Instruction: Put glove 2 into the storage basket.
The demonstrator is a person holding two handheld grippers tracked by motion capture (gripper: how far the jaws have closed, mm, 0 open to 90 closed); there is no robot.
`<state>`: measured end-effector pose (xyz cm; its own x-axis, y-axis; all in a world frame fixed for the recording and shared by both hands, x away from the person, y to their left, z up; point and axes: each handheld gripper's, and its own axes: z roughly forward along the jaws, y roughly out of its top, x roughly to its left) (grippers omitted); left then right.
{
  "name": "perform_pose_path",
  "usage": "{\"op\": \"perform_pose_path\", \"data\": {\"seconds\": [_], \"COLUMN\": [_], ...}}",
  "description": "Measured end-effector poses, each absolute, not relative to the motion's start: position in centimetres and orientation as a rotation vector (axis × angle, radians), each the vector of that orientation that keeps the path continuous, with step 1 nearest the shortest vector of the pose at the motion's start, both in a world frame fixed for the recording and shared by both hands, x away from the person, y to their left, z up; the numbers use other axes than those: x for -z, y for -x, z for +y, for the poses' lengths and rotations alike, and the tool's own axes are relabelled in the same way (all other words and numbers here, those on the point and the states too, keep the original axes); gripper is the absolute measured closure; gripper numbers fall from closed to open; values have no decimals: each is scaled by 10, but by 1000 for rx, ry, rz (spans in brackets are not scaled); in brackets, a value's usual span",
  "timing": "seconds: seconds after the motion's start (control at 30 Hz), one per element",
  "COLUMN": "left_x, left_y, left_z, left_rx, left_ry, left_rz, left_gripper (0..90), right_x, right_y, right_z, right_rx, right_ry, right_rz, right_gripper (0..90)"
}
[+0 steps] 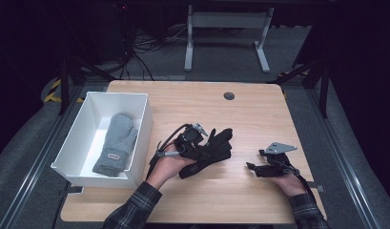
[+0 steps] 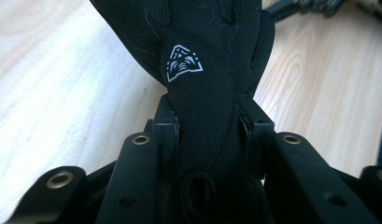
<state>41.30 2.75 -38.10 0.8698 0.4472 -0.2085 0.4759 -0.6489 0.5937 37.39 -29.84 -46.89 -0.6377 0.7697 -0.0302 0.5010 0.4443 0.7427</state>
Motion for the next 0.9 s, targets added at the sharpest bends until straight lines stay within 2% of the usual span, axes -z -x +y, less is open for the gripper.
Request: {"op": "perform_pose_path", "data": {"seconds": [0.53,0.9], "left_x": [311,276], "left_y": [-412,-412], "left_z": [57,104], "left_rx": [-38,-129], "left_ry": [-2320,-2256], "left_rz": [720,797], "left_gripper": [665,665], "right_x": [469,469], "right_y": [-374,-374], "right_z": [-298,-298], "right_rx": [-1018,-1015], "right_ry": [-1087,-1089], "right_rz": [2334,2331], "right_gripper": [225,223]}}
